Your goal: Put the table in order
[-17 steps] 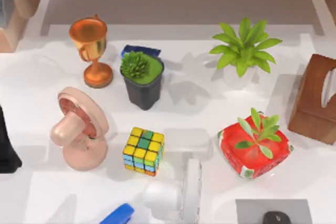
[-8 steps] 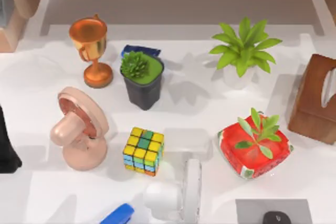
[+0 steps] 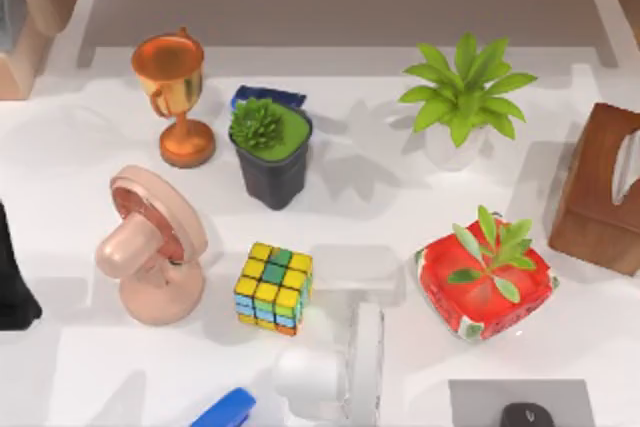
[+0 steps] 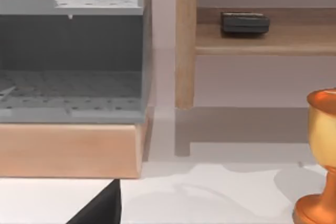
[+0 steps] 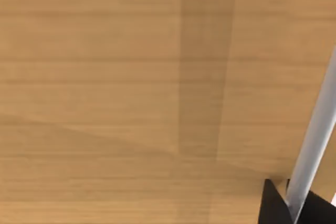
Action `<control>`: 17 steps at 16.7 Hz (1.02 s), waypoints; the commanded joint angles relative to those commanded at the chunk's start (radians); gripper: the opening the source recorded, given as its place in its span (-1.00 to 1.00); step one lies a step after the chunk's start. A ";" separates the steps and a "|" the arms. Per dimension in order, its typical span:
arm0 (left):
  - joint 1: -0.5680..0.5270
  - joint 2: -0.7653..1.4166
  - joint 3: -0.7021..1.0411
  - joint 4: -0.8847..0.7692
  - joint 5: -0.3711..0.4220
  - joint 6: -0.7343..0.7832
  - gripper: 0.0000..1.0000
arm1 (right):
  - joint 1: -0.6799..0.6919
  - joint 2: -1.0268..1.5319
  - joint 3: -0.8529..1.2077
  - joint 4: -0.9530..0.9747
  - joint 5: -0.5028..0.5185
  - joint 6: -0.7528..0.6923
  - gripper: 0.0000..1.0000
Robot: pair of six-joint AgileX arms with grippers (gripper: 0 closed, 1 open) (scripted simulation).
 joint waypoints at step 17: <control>0.000 0.000 0.000 0.000 0.000 0.000 1.00 | 0.094 0.094 0.250 -0.171 0.096 0.003 -1.00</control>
